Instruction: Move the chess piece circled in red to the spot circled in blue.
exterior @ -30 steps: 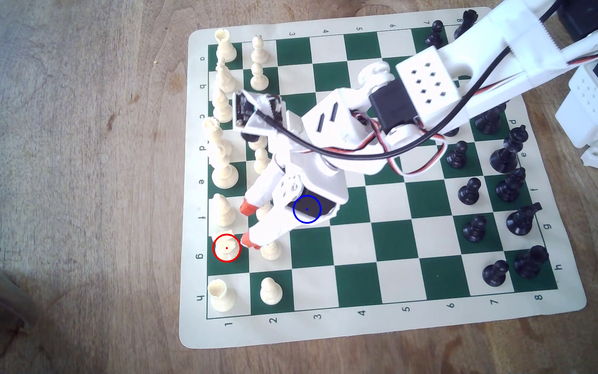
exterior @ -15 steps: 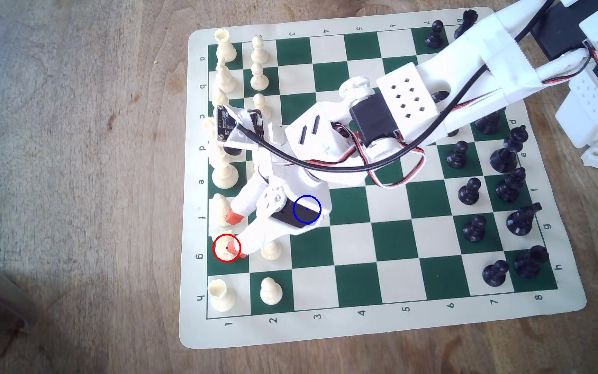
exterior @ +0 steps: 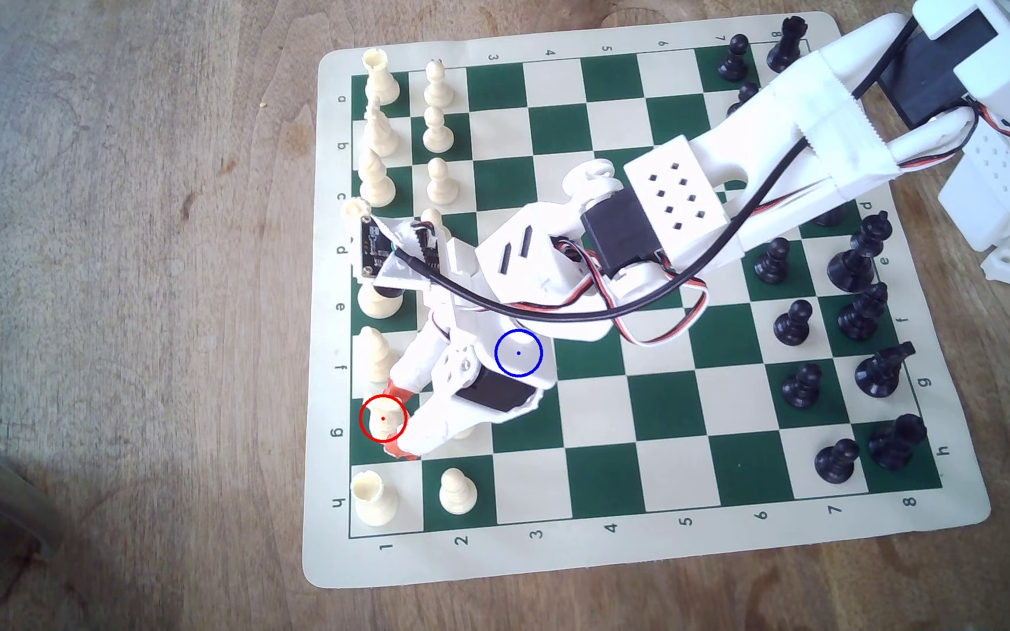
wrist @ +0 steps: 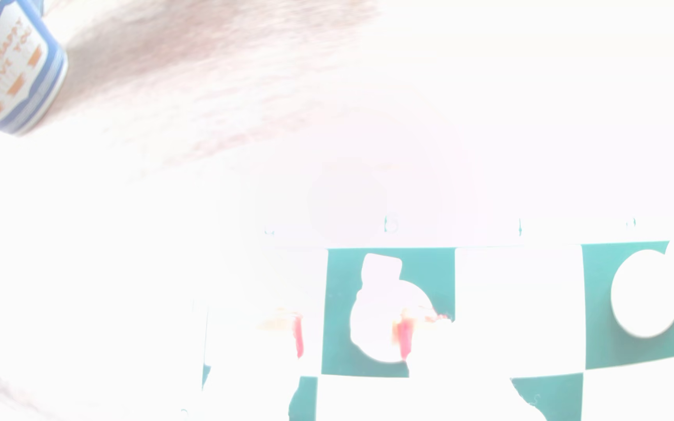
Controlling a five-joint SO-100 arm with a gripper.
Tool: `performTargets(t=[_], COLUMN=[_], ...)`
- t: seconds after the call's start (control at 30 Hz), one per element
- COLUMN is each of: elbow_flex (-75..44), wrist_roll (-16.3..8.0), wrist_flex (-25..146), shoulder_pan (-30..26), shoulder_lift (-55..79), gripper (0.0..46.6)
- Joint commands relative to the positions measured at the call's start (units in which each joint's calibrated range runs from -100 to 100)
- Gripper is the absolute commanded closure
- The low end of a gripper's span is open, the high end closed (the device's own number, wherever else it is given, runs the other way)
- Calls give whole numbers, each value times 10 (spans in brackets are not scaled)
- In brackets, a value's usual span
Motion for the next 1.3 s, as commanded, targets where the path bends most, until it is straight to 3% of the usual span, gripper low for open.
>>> performTargets(t=[0.0, 0.13, 0.63, 0.93, 1.07, 1.27], elbow_flex=[-53, -56, -113, -200, -188, -136], wrist_roll=[0, 3, -2, 4, 20, 22], wrist_flex=[1, 11, 35, 182, 285, 343], shoulder_pan=[4, 4, 3, 18, 25, 34], shoulder_lift=[-23, -21, -36, -117, -165, -228], gripper=[354, 464, 464, 464, 464, 464])
